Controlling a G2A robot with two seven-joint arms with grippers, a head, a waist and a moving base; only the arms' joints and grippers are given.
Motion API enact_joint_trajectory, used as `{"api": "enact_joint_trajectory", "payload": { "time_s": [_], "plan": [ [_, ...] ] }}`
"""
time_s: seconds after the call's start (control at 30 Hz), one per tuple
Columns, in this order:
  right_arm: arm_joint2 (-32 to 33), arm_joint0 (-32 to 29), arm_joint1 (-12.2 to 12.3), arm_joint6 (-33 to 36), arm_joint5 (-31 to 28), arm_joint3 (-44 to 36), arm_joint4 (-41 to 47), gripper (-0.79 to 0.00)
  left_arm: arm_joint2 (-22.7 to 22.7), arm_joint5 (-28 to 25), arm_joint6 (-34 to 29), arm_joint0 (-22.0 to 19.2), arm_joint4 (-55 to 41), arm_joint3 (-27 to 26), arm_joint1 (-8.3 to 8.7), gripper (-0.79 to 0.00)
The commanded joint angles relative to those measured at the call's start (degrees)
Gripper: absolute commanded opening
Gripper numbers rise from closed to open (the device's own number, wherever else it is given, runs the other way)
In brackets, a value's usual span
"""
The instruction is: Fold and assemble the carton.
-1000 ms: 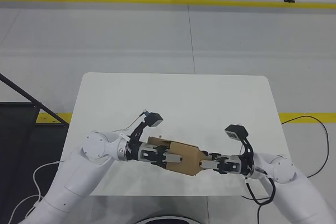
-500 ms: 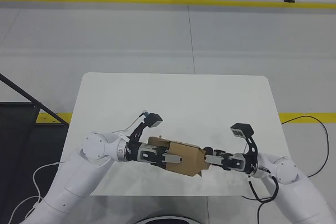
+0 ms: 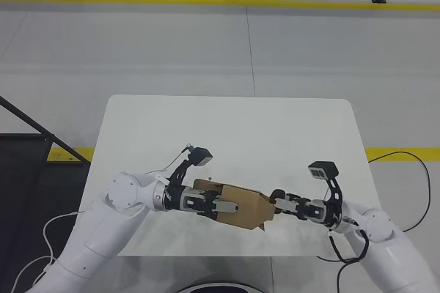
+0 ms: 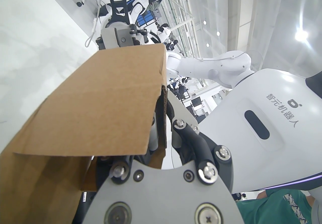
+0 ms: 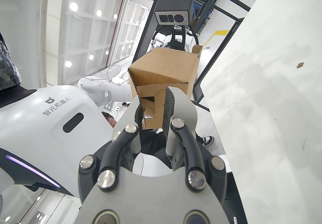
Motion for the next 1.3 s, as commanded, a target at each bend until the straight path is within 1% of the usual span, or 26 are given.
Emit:
{"api": "enact_joint_trajectory", "payload": {
  "time_s": [0.0, 0.53, 0.63, 0.77, 1.03, 1.13, 1.27],
  "plan": [
    [-0.31, 0.11, -0.01, 0.59, 0.6, 0.23, -0.51, -0.551, 0.02, 0.04, -0.01, -0.02, 0.02, 0.0, 0.0, -0.785],
    [-3.82, 3.26, -1.22, 1.43, 1.43, 0.2, -2.9, -0.545, 0.23, -0.03, 0.01, -0.23, -0.05, 0.15, -0.08, -0.785],
    [-3.53, 3.53, -1.33, 0.76, 0.77, 0.71, -5.09, -0.539, 0.24, -0.02, -0.01, -0.29, -0.08, 0.19, -0.09, -0.785],
    [-2.62, 2.56, -1.38, -1.49, -1.26, -0.17, -8.6, -0.529, 0.19, -0.04, 0.0, -0.25, -0.26, 0.3, -0.1, -0.785],
    [0.57, -1.28, -1.09, -6.97, -3.47, -3.78, -14.28, -0.576, 0.09, -0.12, -0.17, -0.2, -0.34, 0.39, -0.08, -0.785],
    [1.84, -2.56, -0.9, -7.93, -3.63, -4.93, -15.62, -0.582, 0.1, -0.01, -0.16, -0.22, -0.44, 0.44, -0.09, -0.785],
    [3.66, -4.21, -0.74, -10.99, -3.05, -6.76, -20.0, -0.576, 0.1, -0.03, -0.19, -0.24, -0.45, 0.49, -0.1, -0.785]
  ]
}}
